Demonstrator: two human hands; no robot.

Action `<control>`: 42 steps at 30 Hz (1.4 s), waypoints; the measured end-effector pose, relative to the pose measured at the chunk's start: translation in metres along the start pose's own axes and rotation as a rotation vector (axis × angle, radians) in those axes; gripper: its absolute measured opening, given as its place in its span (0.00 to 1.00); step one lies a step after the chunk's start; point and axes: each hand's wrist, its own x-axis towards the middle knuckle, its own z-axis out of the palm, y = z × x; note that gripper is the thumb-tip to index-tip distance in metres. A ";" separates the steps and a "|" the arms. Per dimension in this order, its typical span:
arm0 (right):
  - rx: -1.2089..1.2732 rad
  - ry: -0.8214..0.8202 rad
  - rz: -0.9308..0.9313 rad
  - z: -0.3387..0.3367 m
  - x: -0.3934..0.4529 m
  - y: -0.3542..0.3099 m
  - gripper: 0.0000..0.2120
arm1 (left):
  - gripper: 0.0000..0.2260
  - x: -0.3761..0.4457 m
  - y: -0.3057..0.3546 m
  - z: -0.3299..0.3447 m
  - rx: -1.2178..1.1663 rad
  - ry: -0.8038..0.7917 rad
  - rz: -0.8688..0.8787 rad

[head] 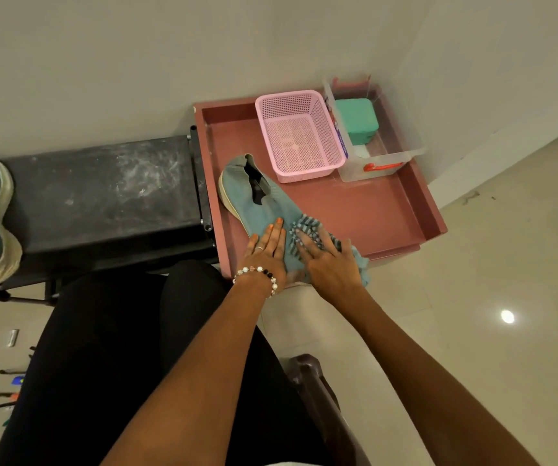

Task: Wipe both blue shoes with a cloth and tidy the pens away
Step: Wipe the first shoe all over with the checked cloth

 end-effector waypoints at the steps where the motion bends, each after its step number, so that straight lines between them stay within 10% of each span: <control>1: 0.019 0.005 -0.014 0.002 -0.009 0.002 0.26 | 0.43 0.000 0.001 0.000 0.002 0.003 -0.005; 42: 0.147 0.020 0.044 0.009 -0.003 -0.010 0.27 | 0.45 0.001 0.000 -0.007 0.021 -0.059 -0.013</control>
